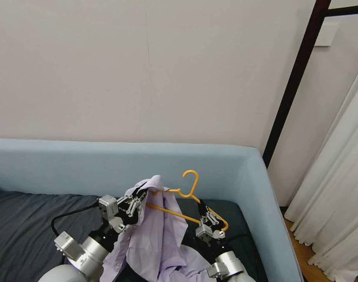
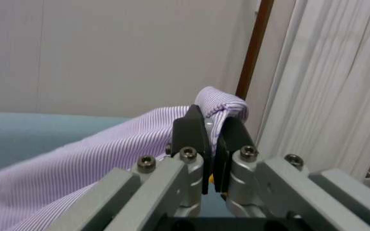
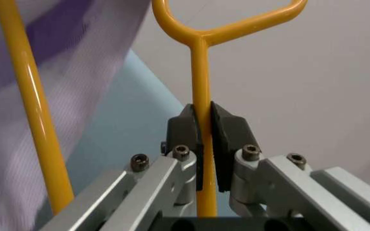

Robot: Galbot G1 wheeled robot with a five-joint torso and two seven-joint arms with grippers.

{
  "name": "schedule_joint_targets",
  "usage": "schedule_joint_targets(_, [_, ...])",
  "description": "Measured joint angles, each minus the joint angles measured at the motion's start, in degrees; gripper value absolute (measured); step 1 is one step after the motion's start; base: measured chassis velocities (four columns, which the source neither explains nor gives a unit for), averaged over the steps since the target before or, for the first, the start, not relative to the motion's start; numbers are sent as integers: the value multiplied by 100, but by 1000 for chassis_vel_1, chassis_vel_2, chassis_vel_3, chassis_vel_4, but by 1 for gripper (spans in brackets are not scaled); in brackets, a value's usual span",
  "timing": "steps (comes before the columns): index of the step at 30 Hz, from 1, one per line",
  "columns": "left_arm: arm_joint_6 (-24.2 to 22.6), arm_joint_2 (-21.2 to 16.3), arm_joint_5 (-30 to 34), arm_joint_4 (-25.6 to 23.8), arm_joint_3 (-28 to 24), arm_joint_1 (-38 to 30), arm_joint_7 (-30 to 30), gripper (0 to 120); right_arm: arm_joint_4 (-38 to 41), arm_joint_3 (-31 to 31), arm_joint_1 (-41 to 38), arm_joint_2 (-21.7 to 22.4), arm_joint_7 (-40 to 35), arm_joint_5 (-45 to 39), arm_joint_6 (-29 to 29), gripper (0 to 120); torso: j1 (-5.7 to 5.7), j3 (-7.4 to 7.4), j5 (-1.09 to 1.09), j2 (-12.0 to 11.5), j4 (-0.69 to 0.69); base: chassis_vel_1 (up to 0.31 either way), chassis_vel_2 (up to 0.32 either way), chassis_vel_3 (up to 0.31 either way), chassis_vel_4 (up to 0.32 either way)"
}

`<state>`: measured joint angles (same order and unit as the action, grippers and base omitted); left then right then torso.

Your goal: Pick up the clothes from the sofa and hang them on the clothes hanger.

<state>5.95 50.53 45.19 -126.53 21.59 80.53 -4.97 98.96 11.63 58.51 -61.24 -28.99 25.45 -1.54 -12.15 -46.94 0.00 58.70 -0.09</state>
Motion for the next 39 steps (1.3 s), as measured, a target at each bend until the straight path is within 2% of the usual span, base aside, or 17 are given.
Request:
schedule_joint_targets(11, [103, 62, -428, 389, -287, 10, -120, 0, 284, -99, -223, -1, -3, -603, 107, 4, 0, 0, -1, 0, 0, 0, 0, 0, 0])
schedule_joint_targets(18, [104, 51, -296, 247, -310, -124, -127, 0, -84, -53, -199, 35, -23, -221, -171, 4, 0, 0, 0, 0, -1, 0, 0, 0, 0])
schedule_joint_targets(24, [112, 25, -328, 282, -436, -142, -194, 0, -316, 132, -172, -51, -50, -45, -170, 4, 0, 0, 0, 0, -1, 0, 0, 0, 0])
schedule_joint_targets(29, [175, 106, -512, 524, -672, -161, -231, 0, -299, 246, -288, -224, -51, -140, 123, 4, 0, 0, 0, 0, 1, 0, 0, 0, 0])
schedule_joint_targets(39, [226, 178, -647, 816, -750, -228, -180, 0, -37, 61, -321, -220, 5, -373, 577, 4, 0, 0, -1, 0, 0, 0, 0, 0, 0])
